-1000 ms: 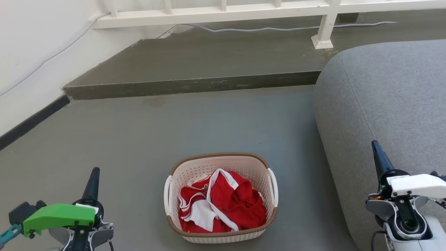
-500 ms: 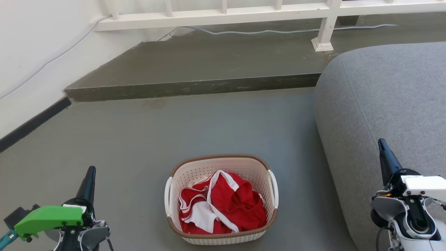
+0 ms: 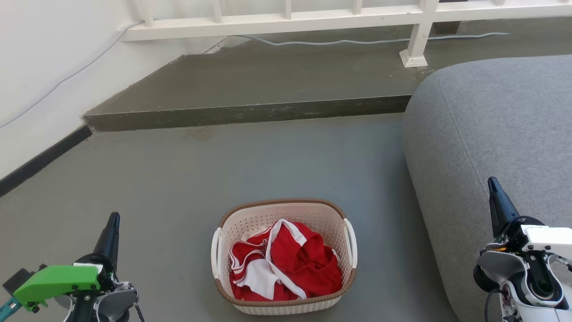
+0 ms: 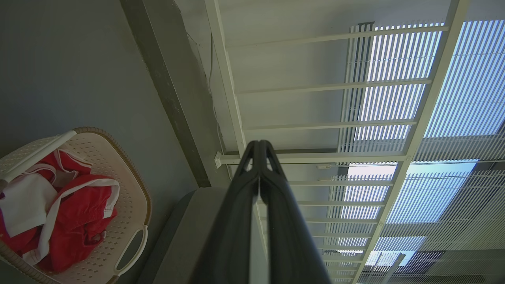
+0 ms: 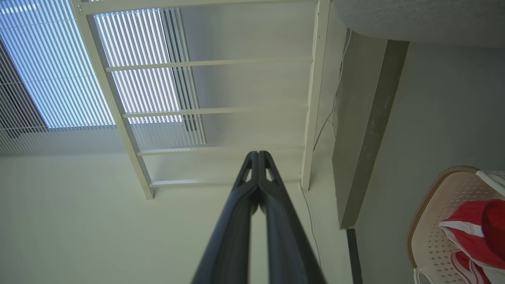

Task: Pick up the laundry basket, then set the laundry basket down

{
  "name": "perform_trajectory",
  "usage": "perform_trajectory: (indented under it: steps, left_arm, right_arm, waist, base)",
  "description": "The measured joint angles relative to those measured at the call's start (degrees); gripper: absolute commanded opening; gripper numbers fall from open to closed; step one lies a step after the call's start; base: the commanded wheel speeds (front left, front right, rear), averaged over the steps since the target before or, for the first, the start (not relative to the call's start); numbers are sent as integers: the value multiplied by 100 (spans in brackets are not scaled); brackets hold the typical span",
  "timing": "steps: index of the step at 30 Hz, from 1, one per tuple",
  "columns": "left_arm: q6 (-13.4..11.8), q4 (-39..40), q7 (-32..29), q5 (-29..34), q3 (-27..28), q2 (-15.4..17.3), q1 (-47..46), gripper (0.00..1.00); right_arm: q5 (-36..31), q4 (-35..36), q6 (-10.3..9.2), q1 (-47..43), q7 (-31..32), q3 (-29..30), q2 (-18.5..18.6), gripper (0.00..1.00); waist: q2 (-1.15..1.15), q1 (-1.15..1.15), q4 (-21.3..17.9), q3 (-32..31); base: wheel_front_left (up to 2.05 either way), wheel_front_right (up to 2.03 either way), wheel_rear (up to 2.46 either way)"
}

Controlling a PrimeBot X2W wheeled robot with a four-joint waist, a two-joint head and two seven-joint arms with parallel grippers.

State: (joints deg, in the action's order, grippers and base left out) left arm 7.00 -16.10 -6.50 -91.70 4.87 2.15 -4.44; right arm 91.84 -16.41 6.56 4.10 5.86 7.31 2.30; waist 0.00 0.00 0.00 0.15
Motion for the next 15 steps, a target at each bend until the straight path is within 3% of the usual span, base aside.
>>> perform_trajectory:
  steps: [15]
  left_arm:
    - [0, 4, 0, 0, 0, 0, 0, 0]
  right_arm:
    - [0, 2, 0, 0, 0, 2, 0, 0]
  waist:
    - [0, 0, 0, 1]
  base:
    - [0, 0, 0]
